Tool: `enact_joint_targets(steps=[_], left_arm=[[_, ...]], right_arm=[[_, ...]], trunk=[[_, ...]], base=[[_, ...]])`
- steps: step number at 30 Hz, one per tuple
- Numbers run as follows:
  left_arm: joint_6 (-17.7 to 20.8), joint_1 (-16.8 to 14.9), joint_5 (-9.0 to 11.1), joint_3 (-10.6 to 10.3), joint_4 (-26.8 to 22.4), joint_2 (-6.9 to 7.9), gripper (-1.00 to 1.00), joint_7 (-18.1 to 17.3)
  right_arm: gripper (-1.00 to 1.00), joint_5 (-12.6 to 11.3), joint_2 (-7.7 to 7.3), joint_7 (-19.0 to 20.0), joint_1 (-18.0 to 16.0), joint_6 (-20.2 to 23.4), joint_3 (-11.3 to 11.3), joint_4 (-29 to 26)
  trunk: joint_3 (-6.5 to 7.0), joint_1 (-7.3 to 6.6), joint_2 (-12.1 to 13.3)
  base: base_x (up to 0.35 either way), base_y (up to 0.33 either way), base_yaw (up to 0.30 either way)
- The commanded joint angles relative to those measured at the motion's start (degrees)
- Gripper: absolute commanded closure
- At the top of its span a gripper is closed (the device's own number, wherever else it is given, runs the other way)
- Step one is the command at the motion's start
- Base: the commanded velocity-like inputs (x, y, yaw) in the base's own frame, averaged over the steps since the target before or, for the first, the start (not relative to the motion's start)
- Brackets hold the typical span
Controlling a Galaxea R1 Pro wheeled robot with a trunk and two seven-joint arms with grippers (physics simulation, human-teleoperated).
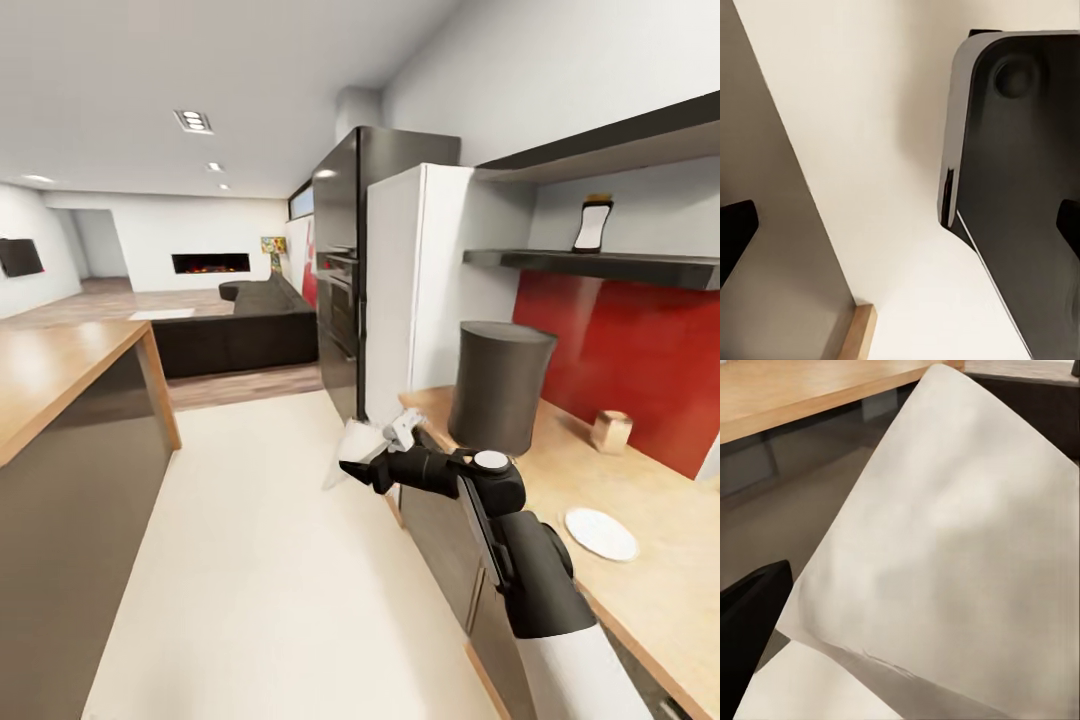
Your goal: Set up a coffee station on the kitchen countertop: keep the coffee maker on the countertop, move the bottle of coffee from the kitchen shelf to the counter next to the coffee maker, place a paper coffee filter on top of the coffee maker, put the saucer next to the coffee maker with the coffee cup on the saucer, and place the electric kettle next to the coffee maker.
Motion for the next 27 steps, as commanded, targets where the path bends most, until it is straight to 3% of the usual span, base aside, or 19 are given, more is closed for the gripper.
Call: enact_joint_targets(steps=[1,9,27], left_arm=[[-0.1,0.1,0.3,0.0,-0.1,0.00,-1.00,0.0],[-0.1,0.1,0.3,0.0,-0.1,0.00,-1.00,0.0],[-0.1,0.1,0.2,0.0,-0.1,0.05,-1.00,0.4]], right_arm=[[1.00,0.5,0.05,0.5,0.0,0.2,-0.1,0.0],[1.00,0.5,0.05,0.6,0.0,0.2,-0.1,0.0],[1.00,0.6,0.05,0.5,0.0,0.2,-0.1,0.0]], trunk=[[-0.04,0.05,0.0],[-0.34,0.05,0.0],[-0.38,0.05,0.0]], base=[[0.266,0.241,0.273],[0.249,0.247,0.232],[0.291,0.171,0.009]])
